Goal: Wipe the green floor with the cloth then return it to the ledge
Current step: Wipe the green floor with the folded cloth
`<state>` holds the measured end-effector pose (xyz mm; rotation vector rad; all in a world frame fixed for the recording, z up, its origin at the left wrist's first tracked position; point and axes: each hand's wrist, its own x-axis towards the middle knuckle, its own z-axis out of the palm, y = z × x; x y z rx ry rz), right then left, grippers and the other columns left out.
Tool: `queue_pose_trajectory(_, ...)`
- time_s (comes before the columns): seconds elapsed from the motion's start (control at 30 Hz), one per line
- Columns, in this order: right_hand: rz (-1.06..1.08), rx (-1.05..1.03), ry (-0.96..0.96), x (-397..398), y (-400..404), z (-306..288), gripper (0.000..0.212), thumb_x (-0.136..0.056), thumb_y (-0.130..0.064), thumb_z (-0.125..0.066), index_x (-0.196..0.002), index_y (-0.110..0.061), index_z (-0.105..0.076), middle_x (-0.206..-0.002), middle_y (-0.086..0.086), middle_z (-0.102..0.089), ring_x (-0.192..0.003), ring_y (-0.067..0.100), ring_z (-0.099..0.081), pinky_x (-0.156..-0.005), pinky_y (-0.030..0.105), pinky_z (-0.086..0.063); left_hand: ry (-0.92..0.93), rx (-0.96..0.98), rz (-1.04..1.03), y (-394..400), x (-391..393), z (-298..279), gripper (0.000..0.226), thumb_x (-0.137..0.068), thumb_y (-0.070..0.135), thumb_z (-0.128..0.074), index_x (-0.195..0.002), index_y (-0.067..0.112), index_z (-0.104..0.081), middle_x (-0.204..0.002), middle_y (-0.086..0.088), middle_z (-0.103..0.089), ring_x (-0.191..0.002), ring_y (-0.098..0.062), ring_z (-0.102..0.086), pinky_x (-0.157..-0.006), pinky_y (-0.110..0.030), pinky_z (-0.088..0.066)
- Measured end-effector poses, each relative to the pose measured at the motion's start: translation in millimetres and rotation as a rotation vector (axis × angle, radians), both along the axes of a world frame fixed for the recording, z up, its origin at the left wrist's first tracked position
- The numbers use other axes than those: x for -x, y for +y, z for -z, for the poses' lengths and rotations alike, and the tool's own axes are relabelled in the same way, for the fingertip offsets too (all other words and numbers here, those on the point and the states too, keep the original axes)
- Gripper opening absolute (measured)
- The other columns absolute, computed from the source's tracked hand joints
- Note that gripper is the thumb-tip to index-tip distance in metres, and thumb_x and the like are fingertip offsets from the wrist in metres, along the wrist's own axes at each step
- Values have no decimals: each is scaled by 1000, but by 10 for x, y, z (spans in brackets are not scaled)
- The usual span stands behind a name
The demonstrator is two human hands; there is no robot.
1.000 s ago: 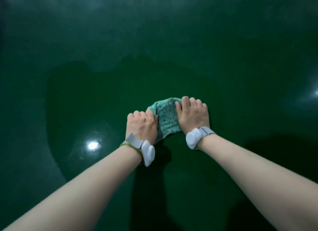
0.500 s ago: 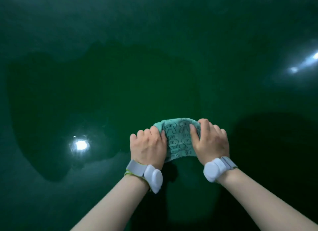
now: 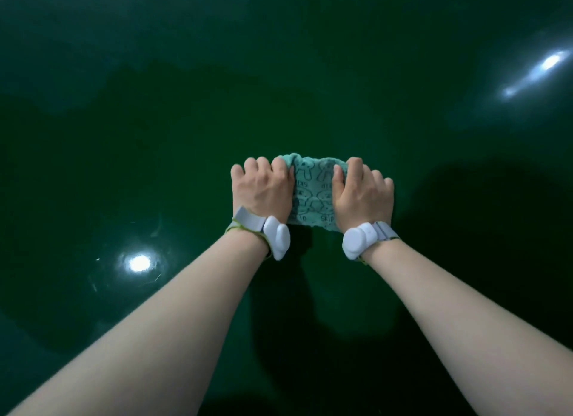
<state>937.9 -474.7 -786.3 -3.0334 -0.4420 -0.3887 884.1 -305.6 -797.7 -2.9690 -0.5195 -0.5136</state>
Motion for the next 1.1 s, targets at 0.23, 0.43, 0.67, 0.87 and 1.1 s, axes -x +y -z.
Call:
queue_pose_trajectory(0.23, 9, 14, -48, -800, 255, 42, 43, -110, -41, -30, -110, -8, -58, -86, 11, -68, -79, 34, -63, -71, 42, -41, 47, -64, 44, 251, -766, -62, 35, -102, 34, -49, -76, 14, -63, -70, -9, -62, -69, -27, -59, -70, -36, -40)
queue_pose_trajectory(0.43, -61, 79, -32, -1210, 456, -32, 43, -110, -40, -25, -113, -10, -54, -88, 11, -68, -80, 33, -62, -70, 40, -36, 69, 40, -55, 347, -981, -15, 45, -108, 40, -32, -86, 13, -60, -76, -9, -61, -75, -28, -55, -70, -39, -24)
queue_pose_trajectory(0.67, -42, 48, -14, -981, 412, -25, 41, -111, -40, -27, -105, -10, -55, -83, 11, -66, -75, 32, -60, -68, 41, -39, 25, 3, -126, 324, -806, 76, 43, -101, 42, -44, -71, 15, -58, -60, -5, -56, -60, -25, -53, -64, -35, -28)
queue_pose_trajectory(0.87, -10, 9, -15, -590, 325, -67, 38, -111, -38, -33, -100, -11, -58, -79, 9, -64, -71, 32, -59, -67, 42, -42, -50, -53, -83, 288, -532, 6, 40, -99, 39, -57, -66, 16, -52, -56, -4, -50, -55, -22, -49, -60, -33, -27)
queue_pose_trajectory(1.1, -19, -15, -19, -55, 114, -19, 36, -111, -39, -37, -95, -13, -56, -73, 5, -56, -65, 28, -51, -63, 41, -39, -20, -9, -43, 144, 49, -5, 42, -105, 38, -48, -70, 16, -49, -61, -4, -48, -58, -25, -46, -58, -36, -25)
